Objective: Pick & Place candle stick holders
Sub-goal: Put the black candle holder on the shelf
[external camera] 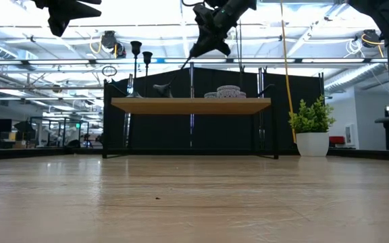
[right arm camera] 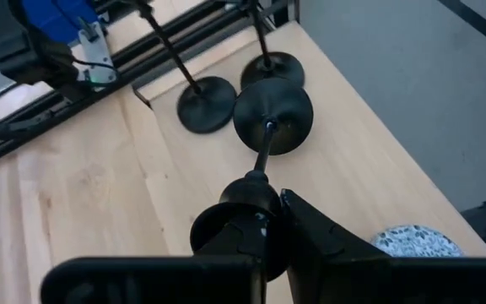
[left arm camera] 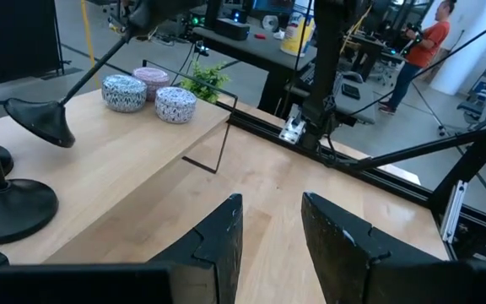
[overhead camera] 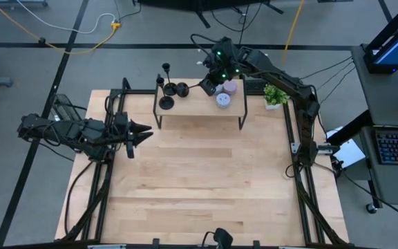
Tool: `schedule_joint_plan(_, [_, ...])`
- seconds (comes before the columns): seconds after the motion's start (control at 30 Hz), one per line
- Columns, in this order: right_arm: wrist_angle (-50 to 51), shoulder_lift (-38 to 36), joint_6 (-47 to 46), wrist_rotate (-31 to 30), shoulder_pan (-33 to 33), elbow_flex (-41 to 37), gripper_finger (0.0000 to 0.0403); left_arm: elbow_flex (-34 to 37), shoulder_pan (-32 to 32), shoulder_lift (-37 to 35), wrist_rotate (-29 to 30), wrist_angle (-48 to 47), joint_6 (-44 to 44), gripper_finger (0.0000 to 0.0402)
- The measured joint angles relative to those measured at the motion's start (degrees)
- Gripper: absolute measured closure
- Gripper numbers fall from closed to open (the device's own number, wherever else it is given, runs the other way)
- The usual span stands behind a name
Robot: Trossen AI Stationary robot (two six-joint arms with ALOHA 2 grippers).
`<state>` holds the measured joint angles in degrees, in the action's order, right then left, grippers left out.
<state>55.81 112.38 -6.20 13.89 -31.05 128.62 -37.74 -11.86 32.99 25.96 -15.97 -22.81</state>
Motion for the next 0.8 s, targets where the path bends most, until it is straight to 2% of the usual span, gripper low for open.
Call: schedule_joint_plan(0.8, [-1.01, 0.07, -0.39, 2.83, -0.04, -0.02, 0.0383, 0.0, 0.0, 0.0, 0.07, -0.02, 0.21, 0.0272])
